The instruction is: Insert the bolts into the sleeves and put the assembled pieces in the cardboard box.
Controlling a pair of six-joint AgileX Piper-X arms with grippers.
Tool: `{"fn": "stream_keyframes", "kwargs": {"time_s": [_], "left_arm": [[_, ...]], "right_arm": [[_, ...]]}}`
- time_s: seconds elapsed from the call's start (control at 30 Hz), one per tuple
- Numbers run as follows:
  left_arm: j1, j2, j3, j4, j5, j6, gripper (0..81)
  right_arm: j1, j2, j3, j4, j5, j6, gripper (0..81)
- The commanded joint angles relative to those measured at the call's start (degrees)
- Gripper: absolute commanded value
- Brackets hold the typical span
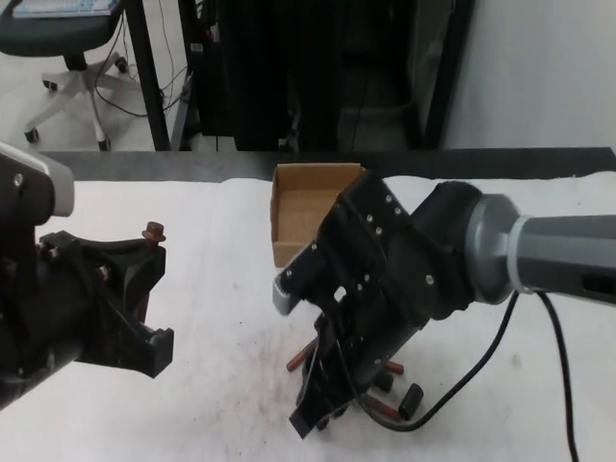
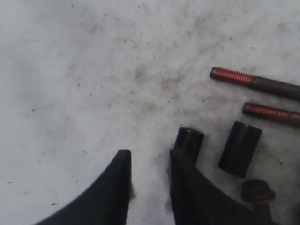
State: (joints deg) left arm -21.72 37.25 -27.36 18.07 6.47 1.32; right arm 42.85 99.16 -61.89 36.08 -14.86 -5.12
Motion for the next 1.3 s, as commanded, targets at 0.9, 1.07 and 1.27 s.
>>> {"fn": "stream_keyframes", "kwargs": {"time_s": [0.9,1.07,1.27], "left_arm": [[0.09,-0.56,0.10,-0.73,-0.39,-0.02,0.3],[0.09,-0.56,0.10,-0.73,-0.39,-0.02,0.3],[0.09,-0.56,0.10,-0.73,-0.39,-0.02,0.3]], "right_arm": [[0.05,1.46,-0.60,-2.19,6.53,-7.31,36.3],[0.16,2.98,-0.60,-1.40,6.33,-7.31,36.3],[0.68,5.33,-0.60,-1.55,6.33,-7.31,36.3]]}}
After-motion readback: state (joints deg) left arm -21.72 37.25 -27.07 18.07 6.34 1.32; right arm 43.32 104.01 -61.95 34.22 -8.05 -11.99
